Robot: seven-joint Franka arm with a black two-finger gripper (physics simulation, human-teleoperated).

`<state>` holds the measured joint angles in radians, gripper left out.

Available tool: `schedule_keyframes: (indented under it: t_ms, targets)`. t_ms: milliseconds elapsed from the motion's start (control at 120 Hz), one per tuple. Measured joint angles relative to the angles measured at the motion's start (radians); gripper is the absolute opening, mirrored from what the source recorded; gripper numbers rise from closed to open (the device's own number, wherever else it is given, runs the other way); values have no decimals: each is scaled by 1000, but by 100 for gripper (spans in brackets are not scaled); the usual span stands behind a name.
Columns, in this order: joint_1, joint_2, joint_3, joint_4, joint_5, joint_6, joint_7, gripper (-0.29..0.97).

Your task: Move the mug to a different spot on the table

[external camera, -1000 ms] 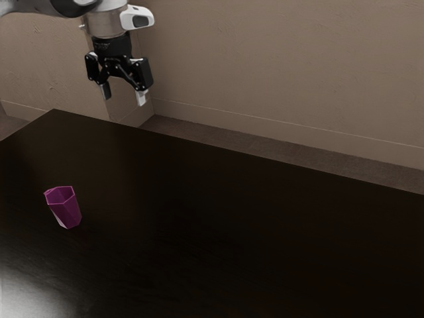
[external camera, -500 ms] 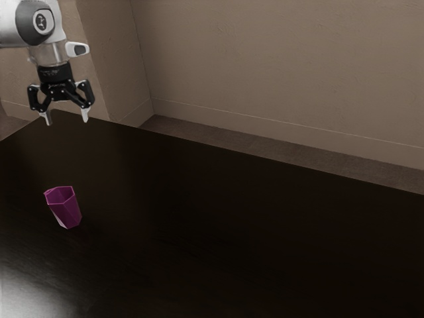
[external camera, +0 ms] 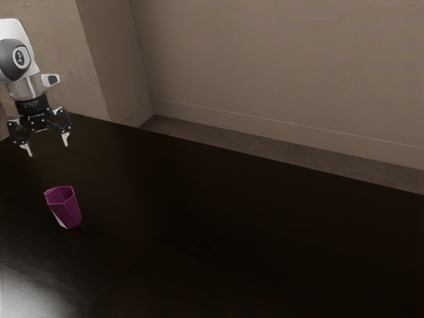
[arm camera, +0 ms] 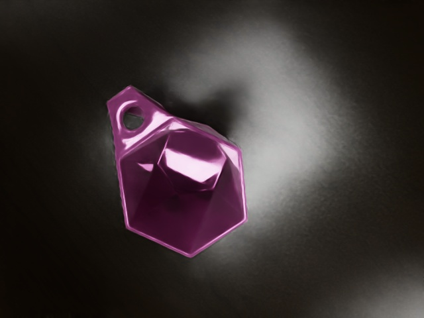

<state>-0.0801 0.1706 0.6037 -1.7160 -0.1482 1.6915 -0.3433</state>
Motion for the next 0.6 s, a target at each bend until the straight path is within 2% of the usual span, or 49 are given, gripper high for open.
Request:
schedule_keyframes:
  t_ms: [367,483,600]
  targets:
    - [20,19,49,-78,-8,129,-172,68]
    - [58,92,50,-74,-73,168,-210,68]
    - [79,116,49,-82,-121,193,-243,68]
